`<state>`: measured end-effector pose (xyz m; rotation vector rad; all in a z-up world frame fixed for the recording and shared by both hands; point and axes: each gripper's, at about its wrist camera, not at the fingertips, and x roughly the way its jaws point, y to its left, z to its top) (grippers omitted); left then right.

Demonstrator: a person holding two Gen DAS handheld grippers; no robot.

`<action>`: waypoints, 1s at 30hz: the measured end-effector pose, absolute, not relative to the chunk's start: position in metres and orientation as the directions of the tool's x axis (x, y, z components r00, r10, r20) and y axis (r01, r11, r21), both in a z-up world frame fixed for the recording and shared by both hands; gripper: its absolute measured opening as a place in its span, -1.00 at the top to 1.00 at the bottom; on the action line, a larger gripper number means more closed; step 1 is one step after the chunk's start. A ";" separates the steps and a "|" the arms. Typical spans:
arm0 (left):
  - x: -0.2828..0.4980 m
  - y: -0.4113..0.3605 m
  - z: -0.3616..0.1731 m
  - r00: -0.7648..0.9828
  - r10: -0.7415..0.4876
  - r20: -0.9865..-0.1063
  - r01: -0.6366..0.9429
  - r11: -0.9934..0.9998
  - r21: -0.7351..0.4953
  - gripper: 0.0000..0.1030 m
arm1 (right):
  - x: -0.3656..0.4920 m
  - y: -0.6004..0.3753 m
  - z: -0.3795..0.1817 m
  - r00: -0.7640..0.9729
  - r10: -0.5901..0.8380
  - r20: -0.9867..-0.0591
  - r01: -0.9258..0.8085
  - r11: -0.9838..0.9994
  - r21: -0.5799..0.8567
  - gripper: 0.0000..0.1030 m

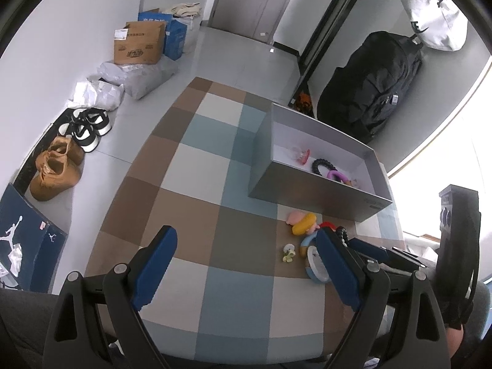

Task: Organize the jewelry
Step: 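Grasp a second black coiled bracelet with the right tool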

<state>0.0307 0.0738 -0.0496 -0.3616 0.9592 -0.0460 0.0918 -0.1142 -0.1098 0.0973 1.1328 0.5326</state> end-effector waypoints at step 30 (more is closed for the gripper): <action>0.044 0.016 -0.079 0.379 -0.407 -0.831 0.029 0.903 -0.428 0.40 | 0.086 -0.173 -0.071 0.427 0.510 -0.747 -0.242 0.860 0.449 0.11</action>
